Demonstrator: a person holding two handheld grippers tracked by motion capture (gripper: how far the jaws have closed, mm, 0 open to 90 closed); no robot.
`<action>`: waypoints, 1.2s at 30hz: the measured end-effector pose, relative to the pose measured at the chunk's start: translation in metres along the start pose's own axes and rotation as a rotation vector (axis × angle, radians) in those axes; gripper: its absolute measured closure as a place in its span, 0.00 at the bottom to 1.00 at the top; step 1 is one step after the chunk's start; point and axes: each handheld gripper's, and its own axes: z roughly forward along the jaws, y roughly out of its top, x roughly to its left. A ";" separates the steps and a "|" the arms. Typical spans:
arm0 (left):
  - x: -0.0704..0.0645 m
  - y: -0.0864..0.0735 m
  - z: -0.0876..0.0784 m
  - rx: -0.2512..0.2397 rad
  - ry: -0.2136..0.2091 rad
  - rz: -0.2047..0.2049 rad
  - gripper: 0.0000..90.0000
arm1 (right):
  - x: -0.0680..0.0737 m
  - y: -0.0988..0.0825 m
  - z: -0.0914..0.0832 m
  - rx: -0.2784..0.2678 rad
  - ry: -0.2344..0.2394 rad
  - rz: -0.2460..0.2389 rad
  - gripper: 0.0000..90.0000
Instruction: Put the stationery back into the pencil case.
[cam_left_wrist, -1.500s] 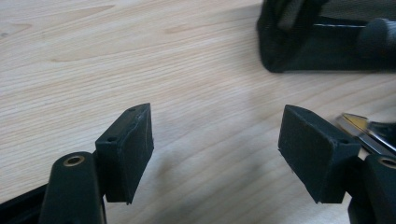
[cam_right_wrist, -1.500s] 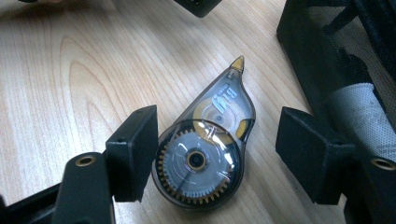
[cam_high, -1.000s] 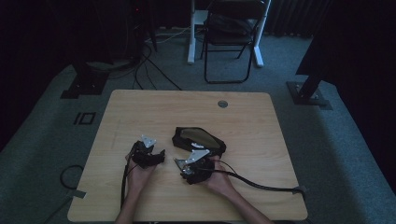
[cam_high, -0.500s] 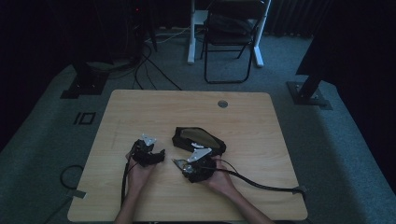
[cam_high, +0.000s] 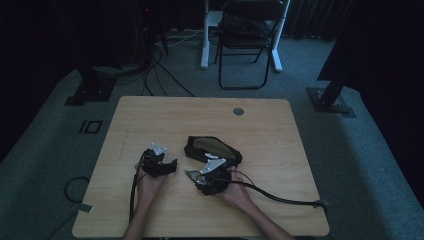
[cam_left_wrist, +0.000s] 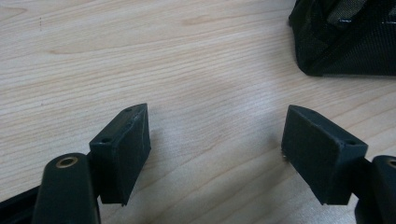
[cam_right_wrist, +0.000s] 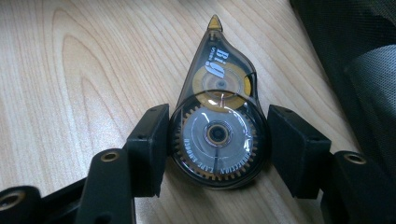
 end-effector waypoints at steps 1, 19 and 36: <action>0.000 0.000 0.000 -0.002 0.000 0.001 0.26 | 0.000 0.000 0.000 -0.001 0.000 -0.001 0.46; 0.000 0.000 0.001 -0.006 0.001 0.000 0.26 | 0.001 -0.001 -0.003 0.006 -0.016 -0.016 0.46; -0.001 -0.001 0.000 -0.007 0.007 -0.007 0.26 | 0.002 0.001 -0.013 -0.012 -0.024 -0.028 0.46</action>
